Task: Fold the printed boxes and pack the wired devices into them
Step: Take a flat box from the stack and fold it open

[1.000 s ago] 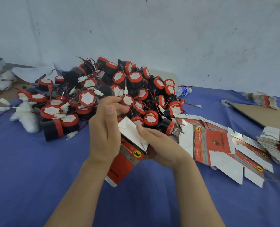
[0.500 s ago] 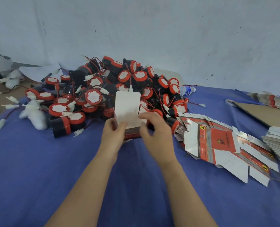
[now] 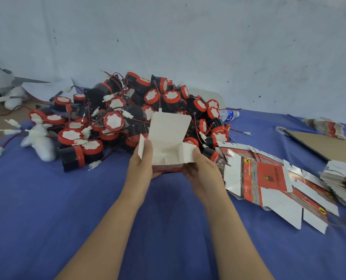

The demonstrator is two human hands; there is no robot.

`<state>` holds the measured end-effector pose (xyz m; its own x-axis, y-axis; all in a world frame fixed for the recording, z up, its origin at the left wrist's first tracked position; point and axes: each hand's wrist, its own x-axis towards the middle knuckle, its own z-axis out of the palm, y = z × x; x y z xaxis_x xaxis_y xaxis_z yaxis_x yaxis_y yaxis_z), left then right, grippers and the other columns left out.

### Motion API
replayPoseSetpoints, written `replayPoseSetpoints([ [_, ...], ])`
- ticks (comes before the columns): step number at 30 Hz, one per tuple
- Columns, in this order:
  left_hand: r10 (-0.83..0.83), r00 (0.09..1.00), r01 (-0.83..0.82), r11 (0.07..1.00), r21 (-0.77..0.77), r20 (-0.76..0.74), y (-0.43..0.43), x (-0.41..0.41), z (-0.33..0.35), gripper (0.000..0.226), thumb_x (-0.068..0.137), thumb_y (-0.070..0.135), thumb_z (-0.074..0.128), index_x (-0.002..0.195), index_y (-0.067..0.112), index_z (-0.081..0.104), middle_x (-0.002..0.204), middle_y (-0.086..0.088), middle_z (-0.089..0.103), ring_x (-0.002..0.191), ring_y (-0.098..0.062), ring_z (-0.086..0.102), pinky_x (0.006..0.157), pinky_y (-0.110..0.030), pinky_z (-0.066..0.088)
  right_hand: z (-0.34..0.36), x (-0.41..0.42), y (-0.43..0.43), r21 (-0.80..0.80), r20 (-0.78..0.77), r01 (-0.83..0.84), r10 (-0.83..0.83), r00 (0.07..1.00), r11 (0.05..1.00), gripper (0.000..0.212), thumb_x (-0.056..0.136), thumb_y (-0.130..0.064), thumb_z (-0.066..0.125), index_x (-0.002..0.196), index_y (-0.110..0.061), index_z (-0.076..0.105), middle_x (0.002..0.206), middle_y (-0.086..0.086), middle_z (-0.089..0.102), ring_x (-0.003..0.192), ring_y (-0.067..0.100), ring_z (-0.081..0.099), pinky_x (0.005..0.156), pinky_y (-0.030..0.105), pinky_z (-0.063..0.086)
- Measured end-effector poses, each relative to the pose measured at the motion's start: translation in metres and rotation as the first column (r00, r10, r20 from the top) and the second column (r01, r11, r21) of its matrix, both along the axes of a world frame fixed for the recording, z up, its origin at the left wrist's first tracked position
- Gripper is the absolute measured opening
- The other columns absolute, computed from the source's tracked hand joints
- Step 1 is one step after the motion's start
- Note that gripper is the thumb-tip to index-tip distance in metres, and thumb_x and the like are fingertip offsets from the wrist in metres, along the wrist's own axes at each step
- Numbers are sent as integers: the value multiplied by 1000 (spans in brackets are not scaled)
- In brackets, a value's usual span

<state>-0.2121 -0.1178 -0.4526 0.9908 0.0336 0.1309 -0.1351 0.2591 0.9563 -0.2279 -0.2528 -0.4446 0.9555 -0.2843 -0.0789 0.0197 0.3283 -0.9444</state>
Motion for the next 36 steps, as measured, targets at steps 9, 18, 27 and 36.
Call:
replayPoseSetpoints([
  [9,197,972,-219,956,195,126,3,-5,4,18,97,55,36,90,56,52,91,21,63,88,0,59,77,-25,48,5,-8,13,-573,384,501,-328,863,648,8,93,-10,57,96,-17,59,95,0,63,78,4,54,75,21,46],
  [18,88,985,-149,873,464,151,-4,-1,-8,17,95,48,44,93,35,55,101,2,62,94,-14,58,72,-23,43,10,-20,20,-964,-264,-247,251,931,-98,26,83,-22,56,109,-17,61,99,2,64,88,26,59,72,34,51],
  [27,-259,965,209,867,453,50,-2,-4,-3,84,65,67,63,139,39,36,132,19,42,115,4,45,80,-6,37,6,-18,14,-994,-110,-108,133,985,-23,20,95,-20,50,97,-9,66,92,9,66,80,25,58,64,33,41],
  [36,-104,994,99,989,111,41,0,-5,2,63,62,69,64,108,27,62,109,-2,68,101,-16,67,72,-24,55,17,-20,20,-784,127,-132,364,923,606,11,89,-17,61,80,-23,63,64,-9,64,45,2,49,46,26,42],
])
